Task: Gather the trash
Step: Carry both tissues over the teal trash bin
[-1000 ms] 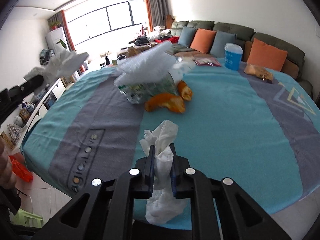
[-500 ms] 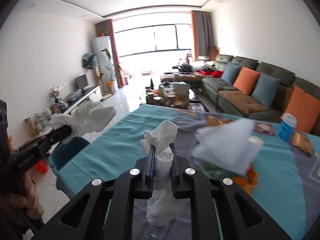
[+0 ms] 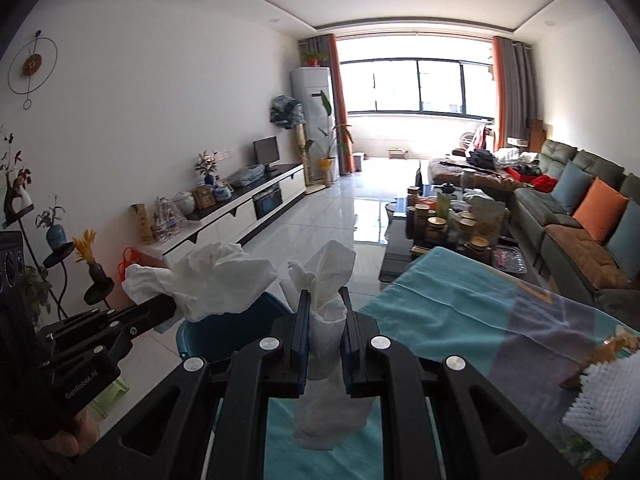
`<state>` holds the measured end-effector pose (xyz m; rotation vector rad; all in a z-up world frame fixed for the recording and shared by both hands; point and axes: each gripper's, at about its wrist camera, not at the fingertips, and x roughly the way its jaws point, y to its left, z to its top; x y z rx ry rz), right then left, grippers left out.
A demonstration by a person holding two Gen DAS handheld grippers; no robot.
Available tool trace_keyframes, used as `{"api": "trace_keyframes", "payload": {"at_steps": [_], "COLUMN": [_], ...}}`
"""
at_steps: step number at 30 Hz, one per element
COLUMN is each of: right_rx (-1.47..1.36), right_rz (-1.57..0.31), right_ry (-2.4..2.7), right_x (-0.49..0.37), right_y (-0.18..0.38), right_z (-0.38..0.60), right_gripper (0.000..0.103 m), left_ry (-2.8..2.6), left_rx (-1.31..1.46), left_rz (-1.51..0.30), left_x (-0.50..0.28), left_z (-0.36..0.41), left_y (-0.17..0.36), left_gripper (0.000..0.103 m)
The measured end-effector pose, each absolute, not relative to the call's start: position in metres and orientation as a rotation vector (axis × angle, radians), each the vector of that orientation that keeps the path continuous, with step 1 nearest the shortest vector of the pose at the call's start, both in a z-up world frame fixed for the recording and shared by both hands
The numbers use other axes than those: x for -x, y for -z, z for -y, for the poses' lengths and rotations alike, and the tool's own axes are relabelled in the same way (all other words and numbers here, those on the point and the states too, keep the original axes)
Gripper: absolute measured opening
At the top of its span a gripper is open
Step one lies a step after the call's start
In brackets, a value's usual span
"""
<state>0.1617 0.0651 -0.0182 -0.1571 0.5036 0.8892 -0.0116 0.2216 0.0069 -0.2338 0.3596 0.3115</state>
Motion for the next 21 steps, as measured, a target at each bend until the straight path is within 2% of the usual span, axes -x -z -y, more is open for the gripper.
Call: {"api": "trace_keyframes", "payload": {"at_steps": [11, 21], "right_rx": [0.217, 0.278], "right_rz": [-0.627, -0.873], "right_ry": [-1.063, -1.111], "right_x": [-0.178, -0.207], "right_y": [0.037, 0.089], "right_z": [-0.17, -0.246], "right_gripper": [0.012, 0.012], "left_ry": [-0.503, -0.561], "left_rx": [0.249, 0.258], "left_rz": [-0.418, -0.584], "left_x": [0.028, -0.021], "left_z": [-0.307, -0.356], "left_y": [0.02, 0.083], "left_gripper": [0.003, 0.004]}}
